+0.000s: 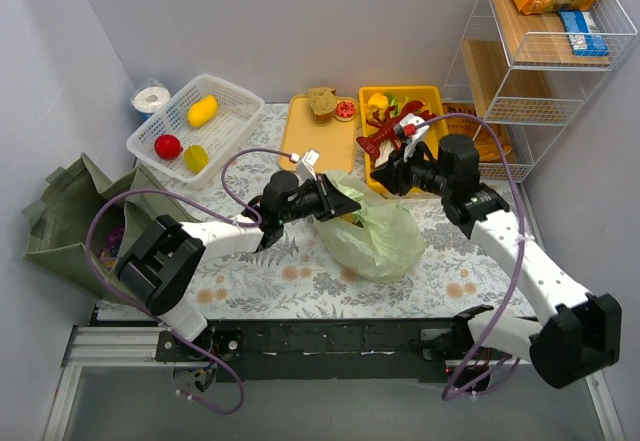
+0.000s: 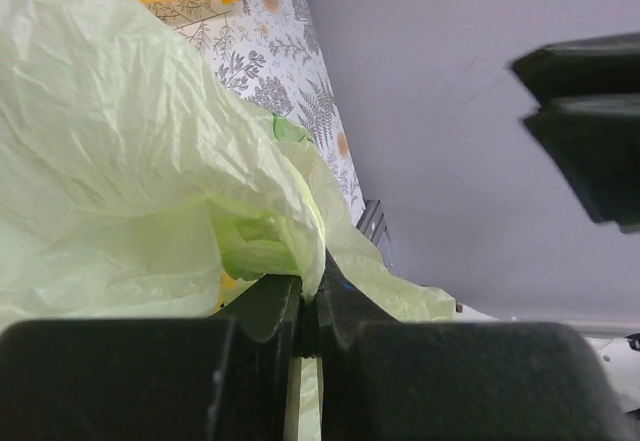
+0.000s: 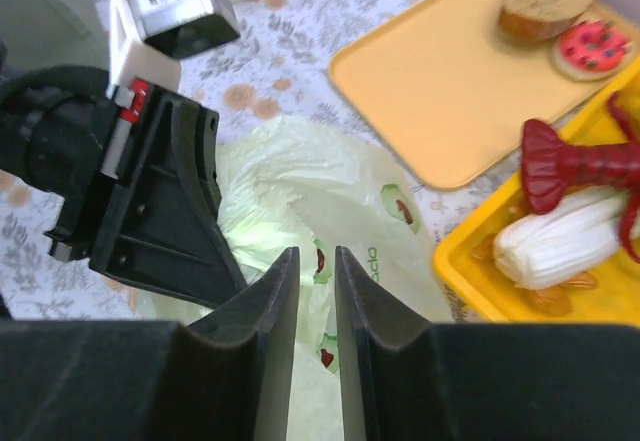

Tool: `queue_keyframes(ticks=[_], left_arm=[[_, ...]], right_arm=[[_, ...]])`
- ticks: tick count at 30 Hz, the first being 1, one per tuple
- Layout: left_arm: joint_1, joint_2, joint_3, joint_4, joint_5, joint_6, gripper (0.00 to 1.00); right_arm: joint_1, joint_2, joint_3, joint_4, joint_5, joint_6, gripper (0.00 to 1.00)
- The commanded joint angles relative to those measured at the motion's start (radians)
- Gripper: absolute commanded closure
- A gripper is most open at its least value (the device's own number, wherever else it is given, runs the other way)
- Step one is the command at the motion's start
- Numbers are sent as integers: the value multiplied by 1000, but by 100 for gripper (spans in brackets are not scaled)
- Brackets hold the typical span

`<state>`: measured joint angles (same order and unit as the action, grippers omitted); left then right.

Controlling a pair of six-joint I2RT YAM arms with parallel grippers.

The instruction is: Place the mixed food into the grocery bags and tie them

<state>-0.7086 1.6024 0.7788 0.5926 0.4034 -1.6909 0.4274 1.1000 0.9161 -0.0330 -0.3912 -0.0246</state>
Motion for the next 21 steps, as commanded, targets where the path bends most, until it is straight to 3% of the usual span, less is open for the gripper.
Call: queue_keyframes(ticks=[1, 9, 16, 21], left_arm=[[8, -61, -10, 85, 32, 36, 100], [14, -79, -30, 145, 29, 37, 100], [18, -75, -42, 179, 31, 5, 100], [18, -68, -53, 211, 25, -27, 100]], right_arm=[[-61, 124, 32, -82, -257, -72, 74], [-72, 173, -80, 13, -420, -173, 77], [-72, 139, -206, 169, -529, -190, 68], [-70, 103, -302, 376, -543, -114, 60]])
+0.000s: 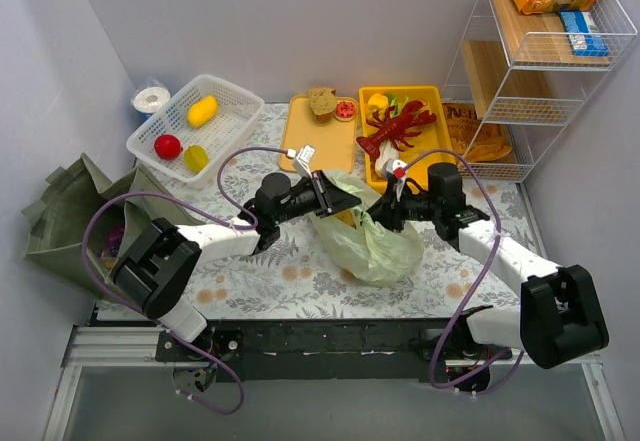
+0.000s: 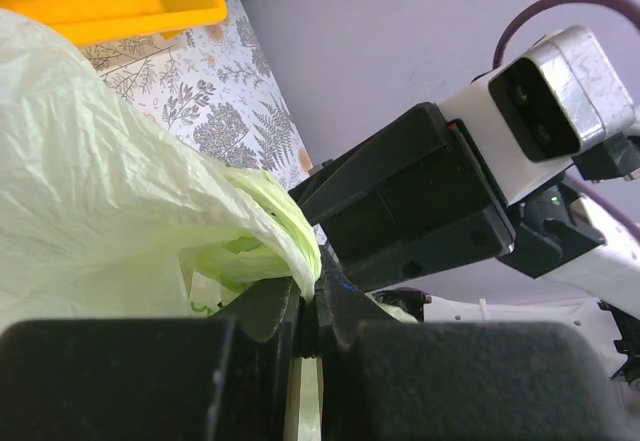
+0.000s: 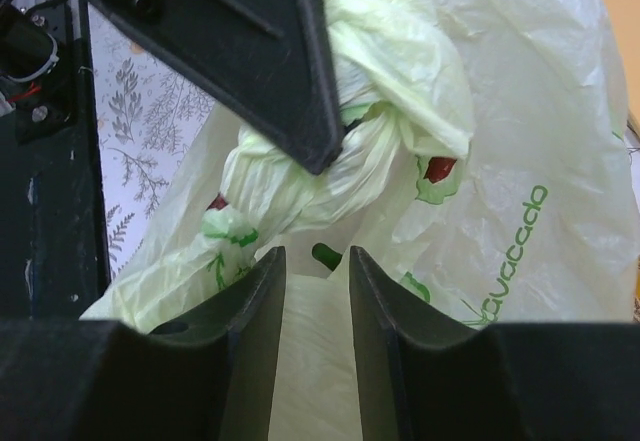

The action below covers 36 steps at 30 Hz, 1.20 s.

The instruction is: Place the mixed food into the grocery bags and tie them

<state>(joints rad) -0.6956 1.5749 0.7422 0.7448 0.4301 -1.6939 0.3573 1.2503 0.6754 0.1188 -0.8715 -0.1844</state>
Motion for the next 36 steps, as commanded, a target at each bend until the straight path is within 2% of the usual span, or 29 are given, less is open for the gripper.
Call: queue_keyframes(ticks=[1, 10, 22, 31, 33, 36], left_arm=[[5, -36, -20, 62, -4, -33, 100], [5, -16, -21, 77, 2, -79, 100], [5, 4, -24, 61, -13, -118, 100], [5, 8, -27, 54, -22, -122, 100], [5, 10, -27, 48, -22, -125, 100], [5, 14, -23, 51, -18, -125, 100]], right_arm=[[0, -54, -77, 257, -48, 57, 57], [9, -72, -148, 429, 37, 94, 52], [49, 8, -108, 472, 32, 66, 47], [71, 9, -138, 581, 66, 131, 45], [71, 15, -135, 588, 65, 137, 47], [71, 35, -120, 576, 78, 143, 63]])
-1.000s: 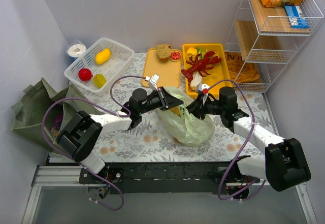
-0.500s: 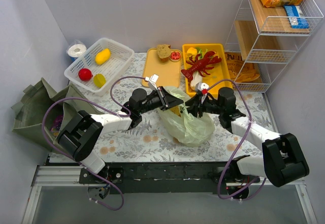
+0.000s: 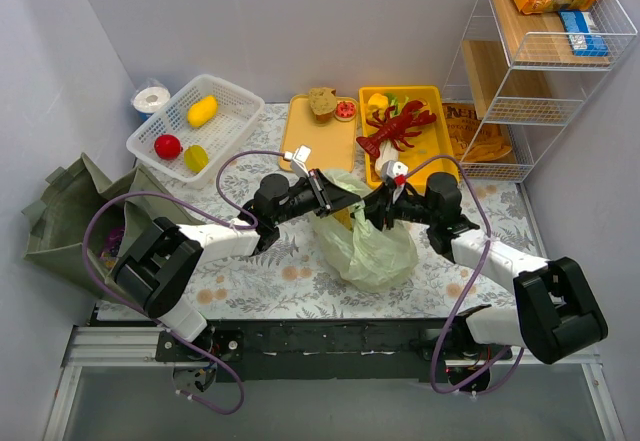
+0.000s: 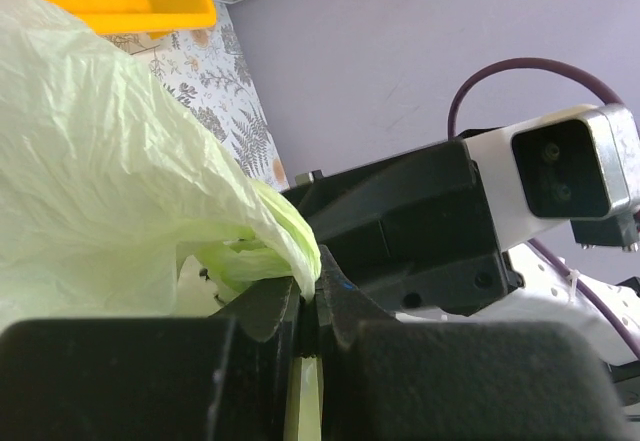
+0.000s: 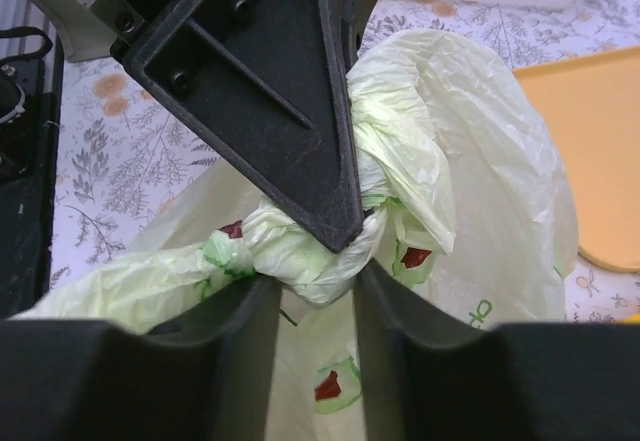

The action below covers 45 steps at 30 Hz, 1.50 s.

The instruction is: Place the mixed food into the grocery bags and tie them

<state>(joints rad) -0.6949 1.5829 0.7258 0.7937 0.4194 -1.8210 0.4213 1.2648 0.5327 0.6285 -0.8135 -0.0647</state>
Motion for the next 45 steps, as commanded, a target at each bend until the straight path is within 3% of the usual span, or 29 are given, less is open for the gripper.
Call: queue_keyframes(ticks=[1, 4, 6, 9, 10, 17, 20, 27, 31, 40, 45], left_arm=[[5, 6, -3, -2, -7, 5, 100], [5, 0, 18, -37, -8, 40, 100], [8, -18, 32, -80, -16, 74, 81], [21, -55, 72, -180, -34, 175, 61], [28, -92, 86, -242, -56, 233, 46], [155, -288, 23, -385, -53, 403, 17], [195, -352, -8, -405, -21, 472, 18], [202, -290, 12, -386, 318, 680, 42], [196, -264, 3, -335, 361, 686, 55], [127, -141, 4, -131, 357, 631, 55], [126, -58, 38, -100, 318, 650, 56]], right_arm=[[7, 36, 30, 36, 25, 22, 78], [7, 62, 56, -18, 27, 13, 99], [7, 65, 47, -26, 24, 20, 99], [5, 51, 16, 5, 16, 42, 99], [5, 41, 6, 8, 14, 49, 99], [-12, 25, 0, 25, -36, 103, 99], [-24, 31, 1, 34, -78, 124, 99], [-76, 85, 4, 131, -235, 247, 99], [-98, 131, -8, 279, -315, 367, 99], [-111, 136, -8, 318, -340, 394, 99], [-115, 127, -11, 306, -346, 390, 99]])
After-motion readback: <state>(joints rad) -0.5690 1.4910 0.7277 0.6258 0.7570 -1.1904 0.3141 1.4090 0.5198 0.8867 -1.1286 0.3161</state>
